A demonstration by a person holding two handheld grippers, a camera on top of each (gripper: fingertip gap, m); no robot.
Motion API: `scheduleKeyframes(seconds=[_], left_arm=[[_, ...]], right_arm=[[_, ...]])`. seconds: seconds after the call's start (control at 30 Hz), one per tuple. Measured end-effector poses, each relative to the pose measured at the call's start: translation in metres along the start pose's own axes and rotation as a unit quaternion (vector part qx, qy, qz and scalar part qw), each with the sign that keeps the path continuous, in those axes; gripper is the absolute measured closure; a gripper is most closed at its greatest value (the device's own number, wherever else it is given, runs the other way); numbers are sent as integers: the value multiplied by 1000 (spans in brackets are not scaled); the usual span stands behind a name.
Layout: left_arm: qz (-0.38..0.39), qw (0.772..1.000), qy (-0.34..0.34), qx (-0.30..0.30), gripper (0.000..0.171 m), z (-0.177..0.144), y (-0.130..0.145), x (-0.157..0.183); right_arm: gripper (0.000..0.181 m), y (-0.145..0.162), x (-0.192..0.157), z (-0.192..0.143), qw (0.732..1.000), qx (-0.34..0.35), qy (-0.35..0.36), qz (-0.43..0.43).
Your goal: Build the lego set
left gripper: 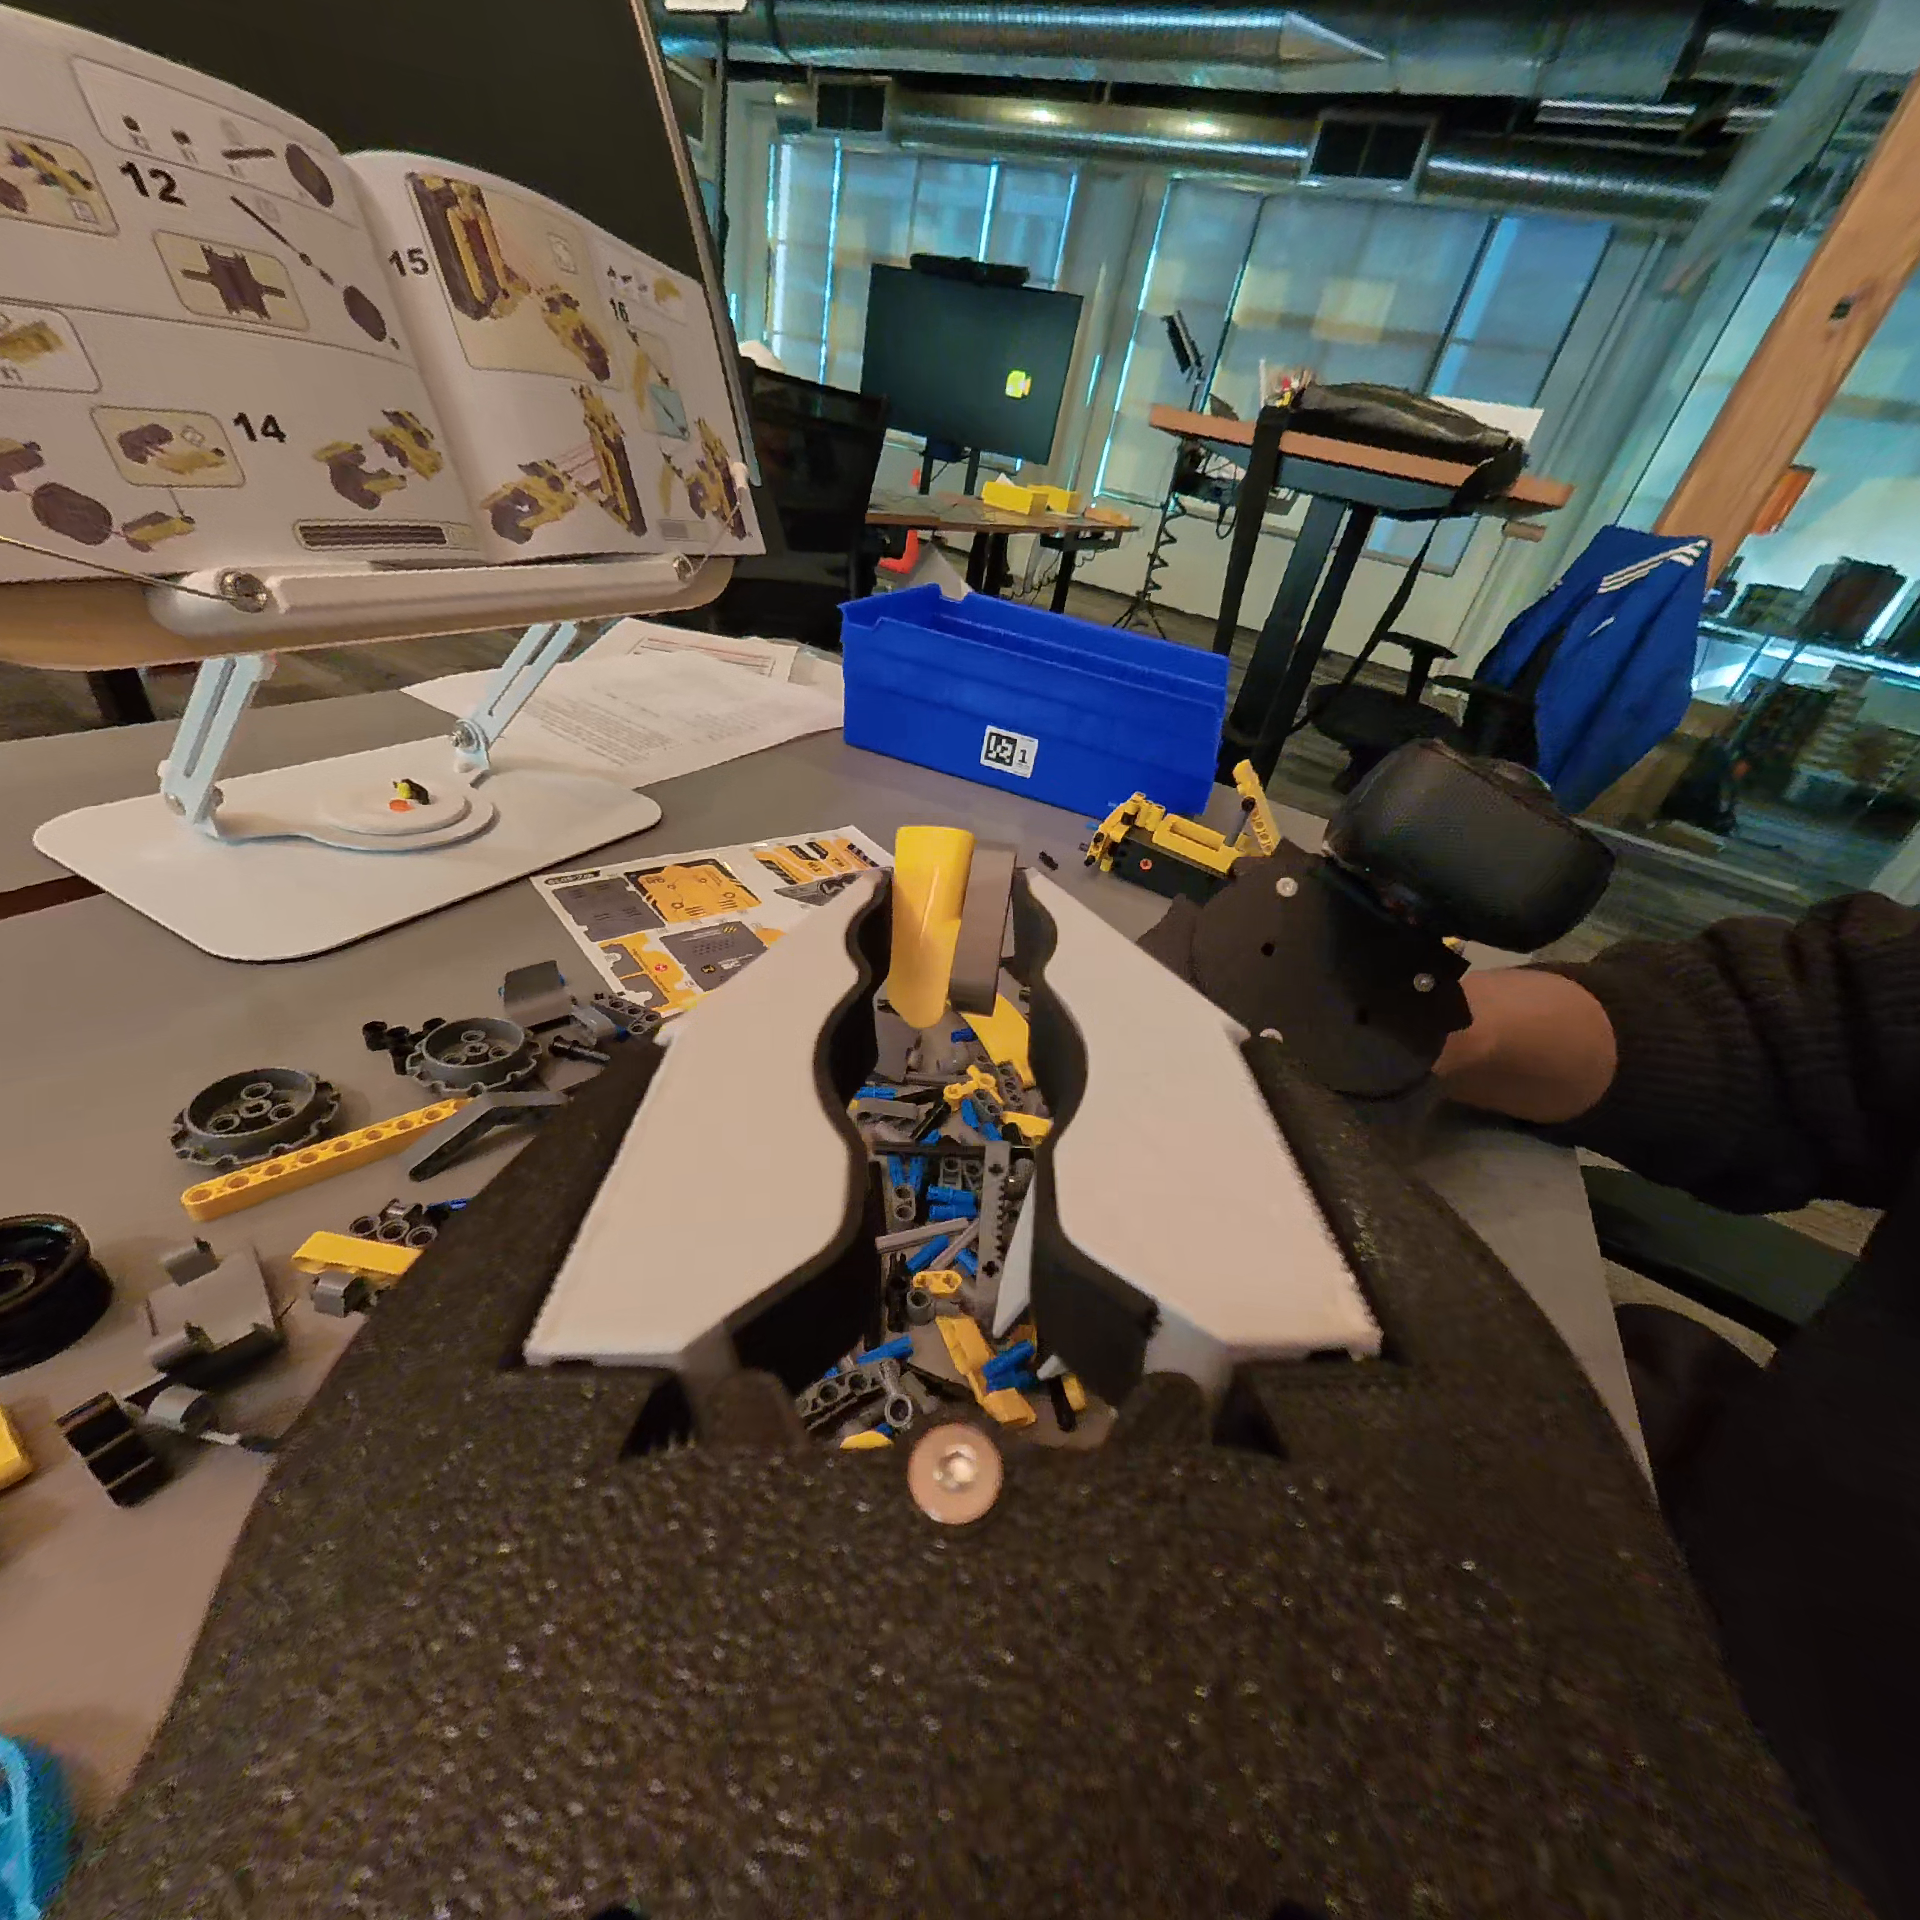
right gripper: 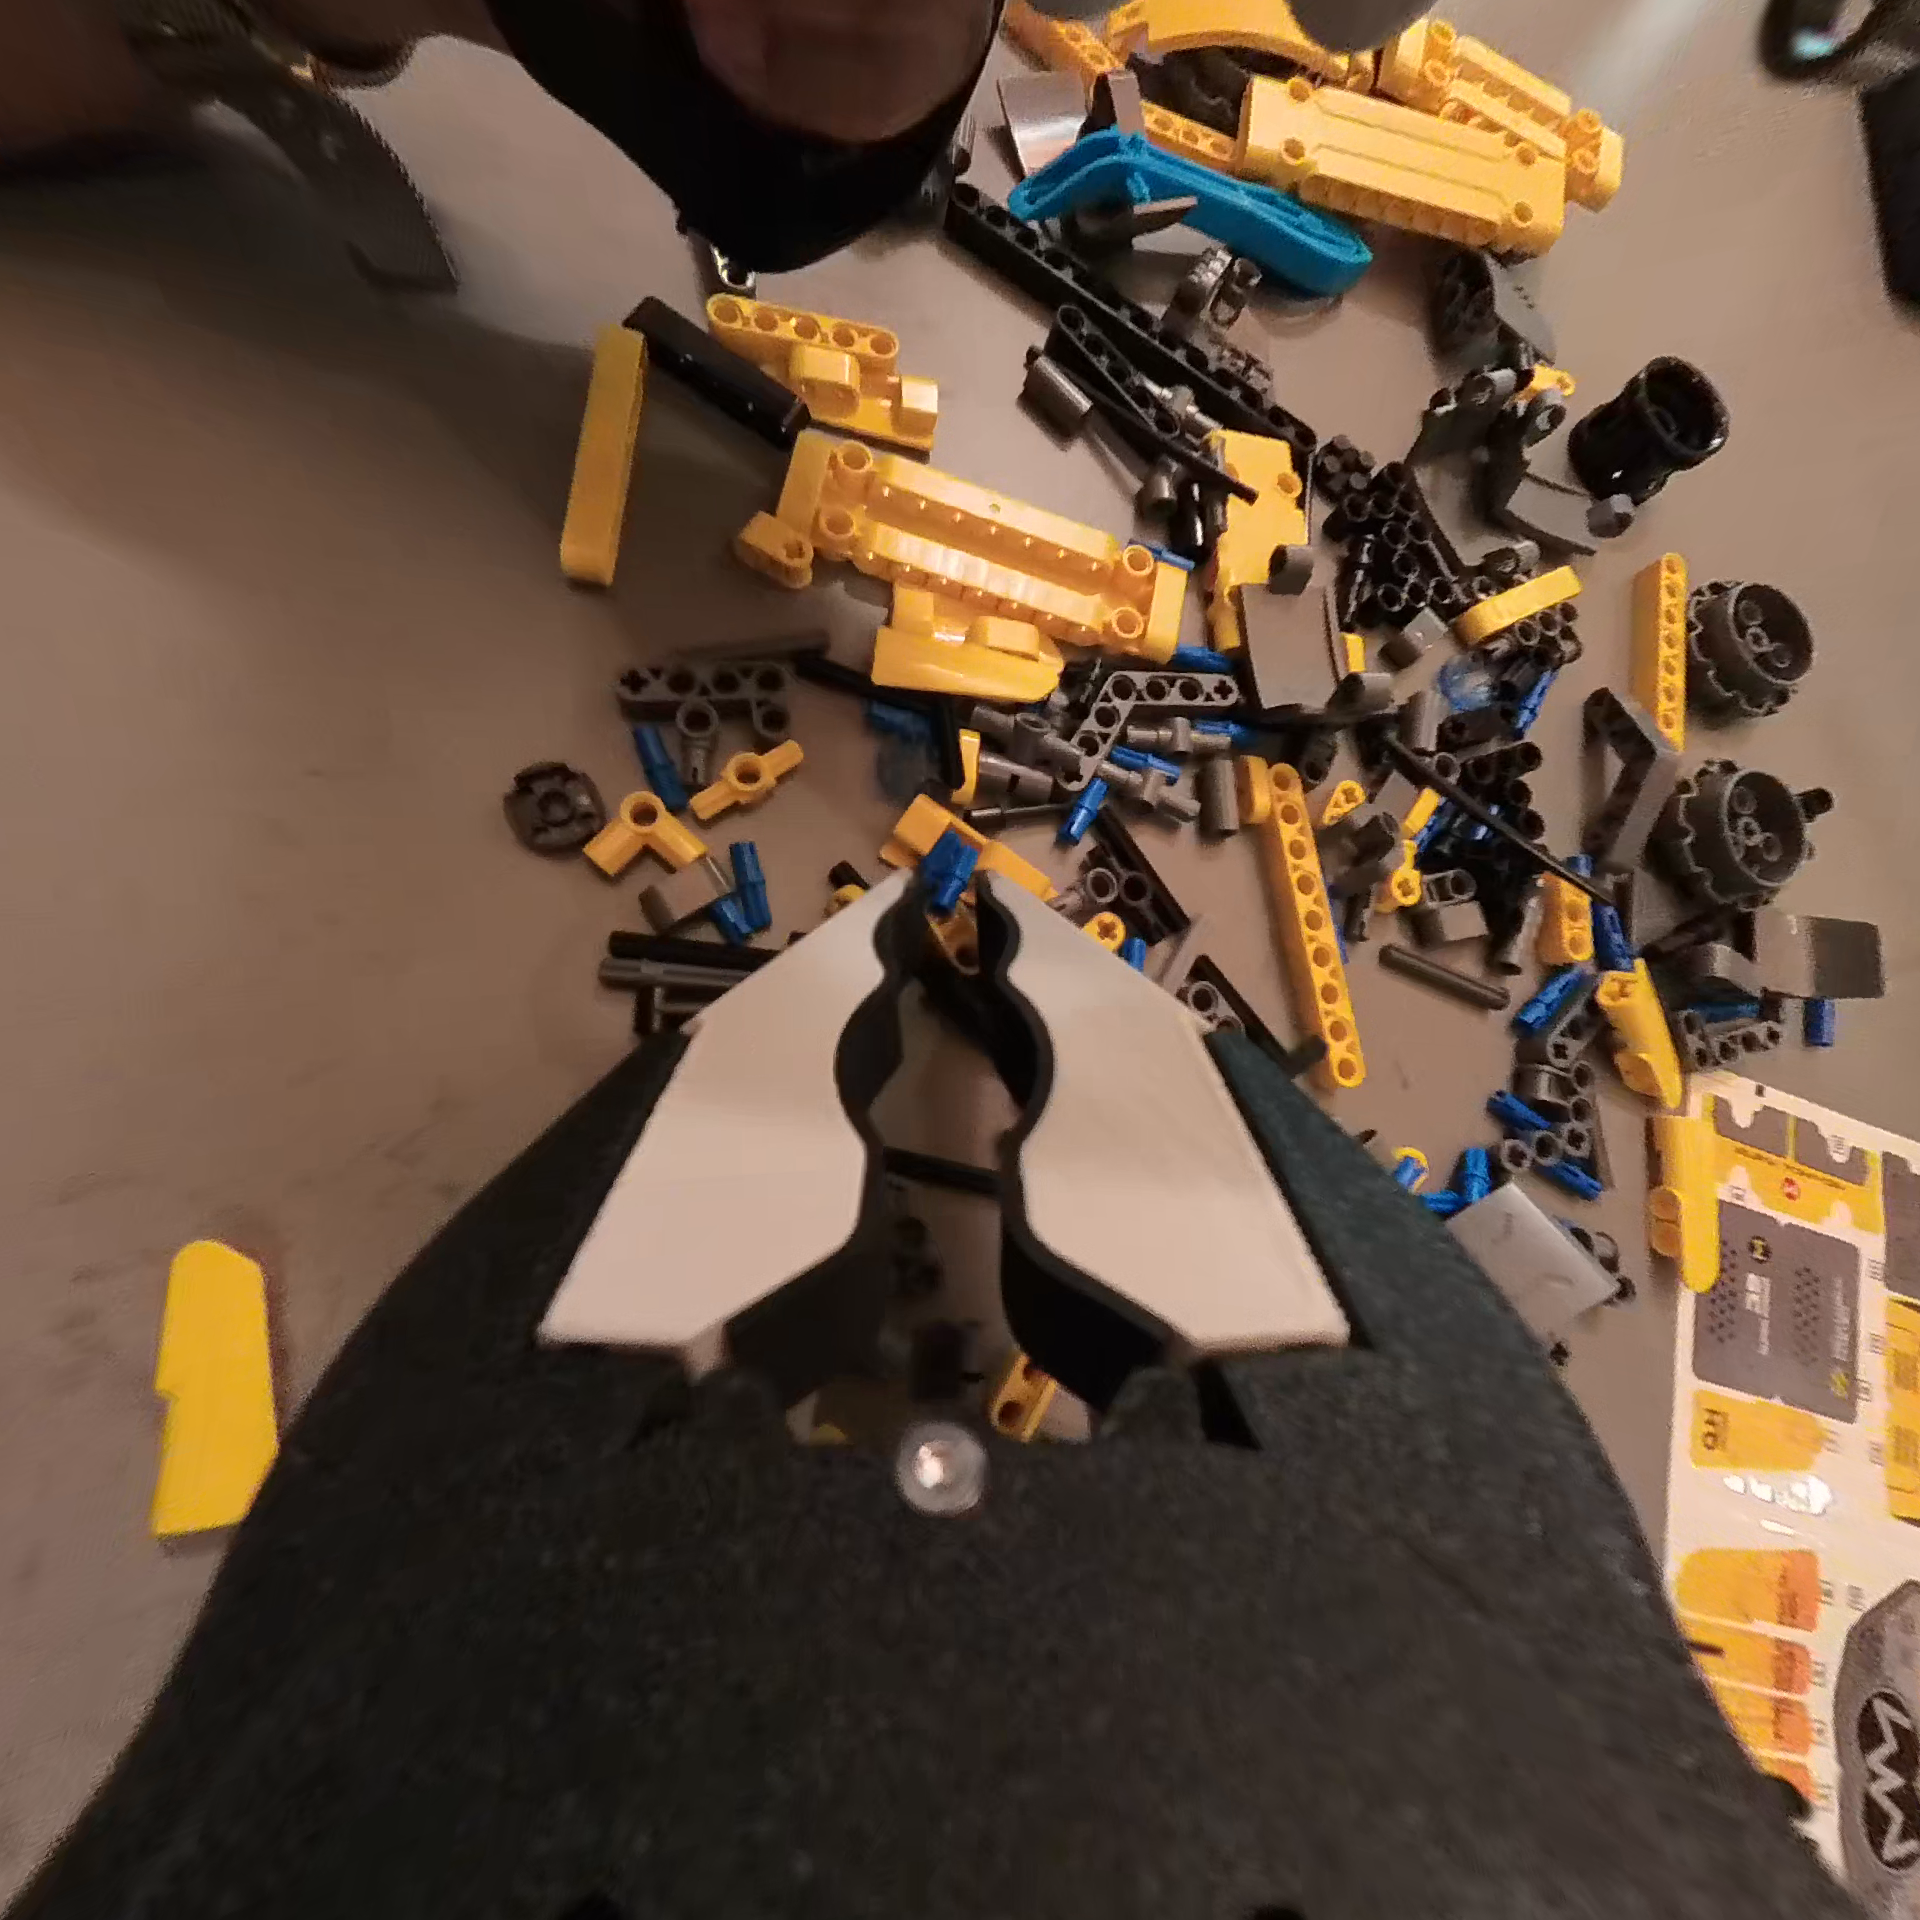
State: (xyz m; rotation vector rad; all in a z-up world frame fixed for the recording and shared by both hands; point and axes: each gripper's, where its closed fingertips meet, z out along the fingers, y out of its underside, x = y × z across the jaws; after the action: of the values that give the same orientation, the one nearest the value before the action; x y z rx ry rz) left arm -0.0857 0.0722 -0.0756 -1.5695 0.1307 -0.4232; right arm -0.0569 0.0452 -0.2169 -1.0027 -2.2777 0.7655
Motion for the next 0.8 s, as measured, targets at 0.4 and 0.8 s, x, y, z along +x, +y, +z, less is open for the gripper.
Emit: scheduleKeyframes(seconds=[0.4, 0.8], left_arm=[[9, 1000, 6, -19, 149, 5, 6, 5], [93, 991, 93, -16, 150, 6, 6, 50]], right_arm=[[177, 2, 4, -3, 1000, 6, 9, -9], [178, -65, 53, -127, 946, 305, 94, 58]])
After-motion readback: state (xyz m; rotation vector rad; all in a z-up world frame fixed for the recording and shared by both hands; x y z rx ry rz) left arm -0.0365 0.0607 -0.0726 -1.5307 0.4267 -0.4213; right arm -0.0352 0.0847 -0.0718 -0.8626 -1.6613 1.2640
